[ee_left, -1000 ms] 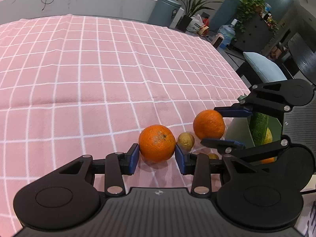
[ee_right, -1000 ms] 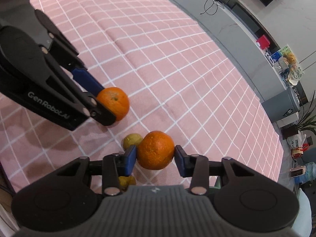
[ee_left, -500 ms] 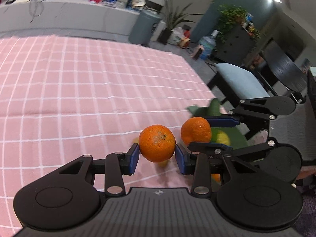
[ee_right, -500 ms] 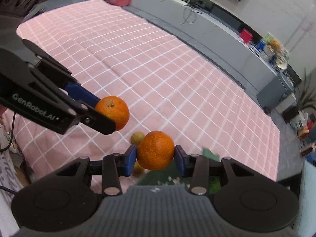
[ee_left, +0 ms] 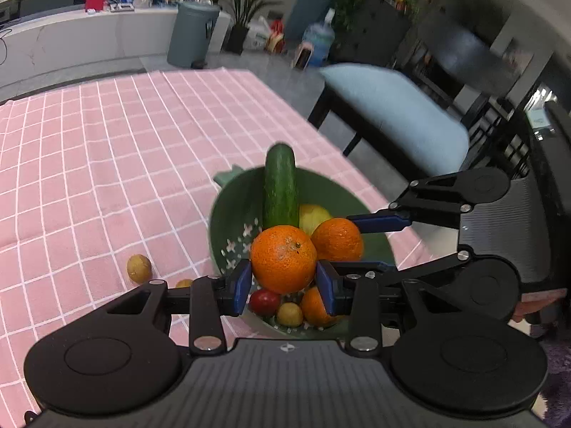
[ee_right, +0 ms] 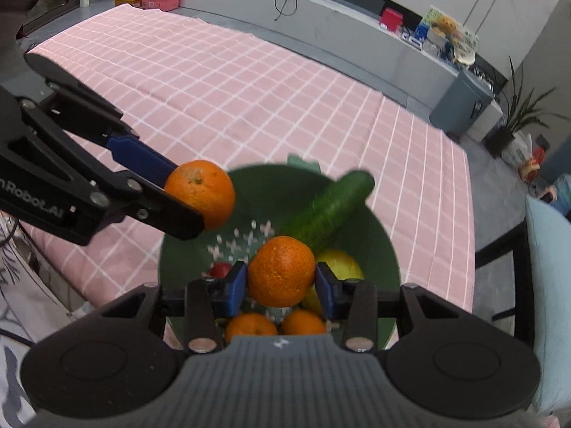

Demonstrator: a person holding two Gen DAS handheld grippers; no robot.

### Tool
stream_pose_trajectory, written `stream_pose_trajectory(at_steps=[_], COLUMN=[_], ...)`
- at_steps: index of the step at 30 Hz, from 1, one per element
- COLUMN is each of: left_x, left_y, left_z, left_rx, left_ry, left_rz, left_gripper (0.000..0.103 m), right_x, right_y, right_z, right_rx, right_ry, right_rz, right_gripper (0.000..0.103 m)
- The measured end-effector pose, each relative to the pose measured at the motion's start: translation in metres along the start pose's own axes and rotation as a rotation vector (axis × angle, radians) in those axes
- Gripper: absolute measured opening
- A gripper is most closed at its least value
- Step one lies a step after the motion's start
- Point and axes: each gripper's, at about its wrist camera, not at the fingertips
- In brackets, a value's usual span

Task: Organize fruits
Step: 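Open the right tool to drop the orange in while the left tool releases its orange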

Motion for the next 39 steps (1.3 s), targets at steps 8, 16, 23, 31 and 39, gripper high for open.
stream_pose_trajectory(at_steps=[8, 16, 23, 31, 39], left_x=[0.003, 0.003, 0.000, -0.004, -0.004], left_y=[0.016, 0.024, 0.027, 0.030, 0.031], left_z=[0.026, 0.055, 0.067, 0.077, 0.069], left_rx=[0.100, 0.204, 0.235, 0.232, 0.226], left_ry=[-0.075, -0.155, -0.190, -0.214, -0.188], left_rz=[0.089, 0.179, 0.227, 0.243, 0.247], left_gripper=[0.044, 0.044, 0.044, 0.045, 0.054], right_x=[-0.014, -0.015, -0.016, -0.021, -0.020], right_y=[0.012, 0.016, 0.009, 0.011, 0.015], right_z=[0.024, 0.038, 0.037, 0.039, 0.036], right_rx=[0.004, 0.002, -0.010, -0.004, -0.019], right_ry=[-0.024, -0.033, -0.051, -0.086, -0.069], right_rz=[0.059, 0.055, -0.001, 0.043, 0.077], right_gripper=[0.038, 0.039, 0.039, 0.039, 0.058])
Point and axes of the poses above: each gripper's, at about its wrist camera, not at the fingertips, and z roughly the way its jaws point, y to its right, x to its top, and after that the axes turned 6 degrees about y, right-handed
